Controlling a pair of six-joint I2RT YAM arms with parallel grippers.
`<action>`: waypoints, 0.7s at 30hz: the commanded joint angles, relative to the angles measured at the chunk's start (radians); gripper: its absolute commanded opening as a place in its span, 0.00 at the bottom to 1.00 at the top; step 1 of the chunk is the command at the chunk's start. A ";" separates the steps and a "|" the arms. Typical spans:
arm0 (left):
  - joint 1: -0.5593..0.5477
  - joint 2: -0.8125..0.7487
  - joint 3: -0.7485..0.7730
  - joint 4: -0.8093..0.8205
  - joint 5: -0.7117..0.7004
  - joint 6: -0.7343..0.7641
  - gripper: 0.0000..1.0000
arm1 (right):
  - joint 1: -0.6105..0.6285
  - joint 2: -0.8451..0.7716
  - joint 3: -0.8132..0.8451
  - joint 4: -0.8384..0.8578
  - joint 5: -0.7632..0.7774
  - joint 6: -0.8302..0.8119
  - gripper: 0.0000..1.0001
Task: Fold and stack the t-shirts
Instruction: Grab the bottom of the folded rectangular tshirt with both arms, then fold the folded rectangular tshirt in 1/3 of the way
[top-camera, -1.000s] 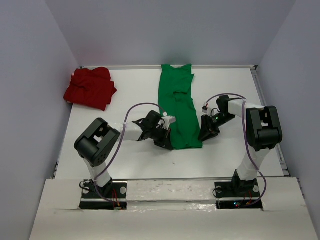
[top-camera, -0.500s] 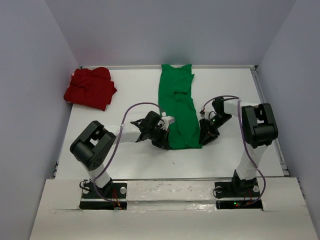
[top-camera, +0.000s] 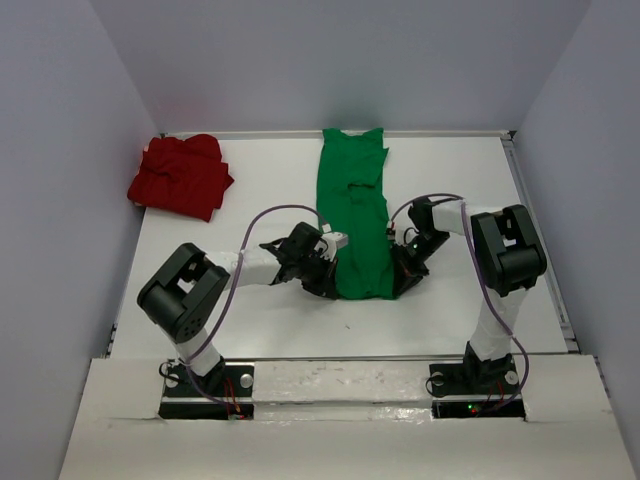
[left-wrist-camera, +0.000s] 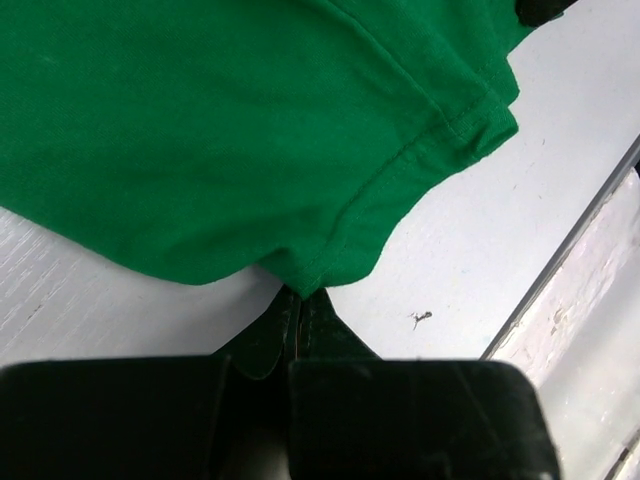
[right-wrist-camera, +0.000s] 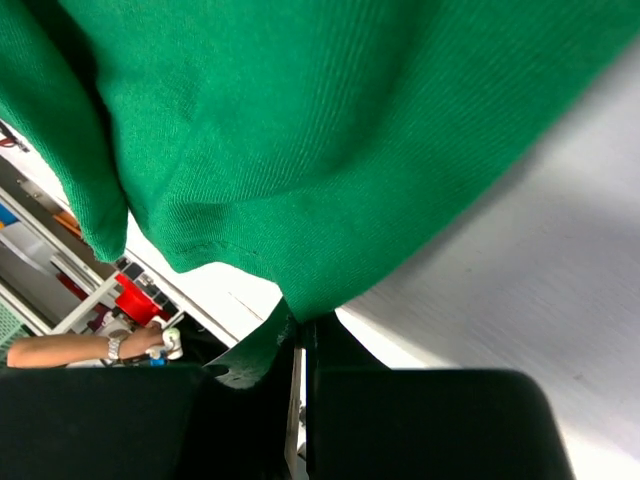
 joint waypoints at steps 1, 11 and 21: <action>-0.002 -0.061 0.004 -0.021 -0.006 0.035 0.00 | 0.008 -0.035 0.025 0.000 0.016 -0.008 0.00; -0.001 -0.179 0.047 -0.103 0.035 0.165 0.00 | 0.008 -0.095 0.094 -0.094 -0.021 -0.086 0.00; 0.002 -0.196 0.101 -0.150 0.040 0.248 0.00 | 0.008 -0.129 0.189 -0.218 -0.012 -0.158 0.00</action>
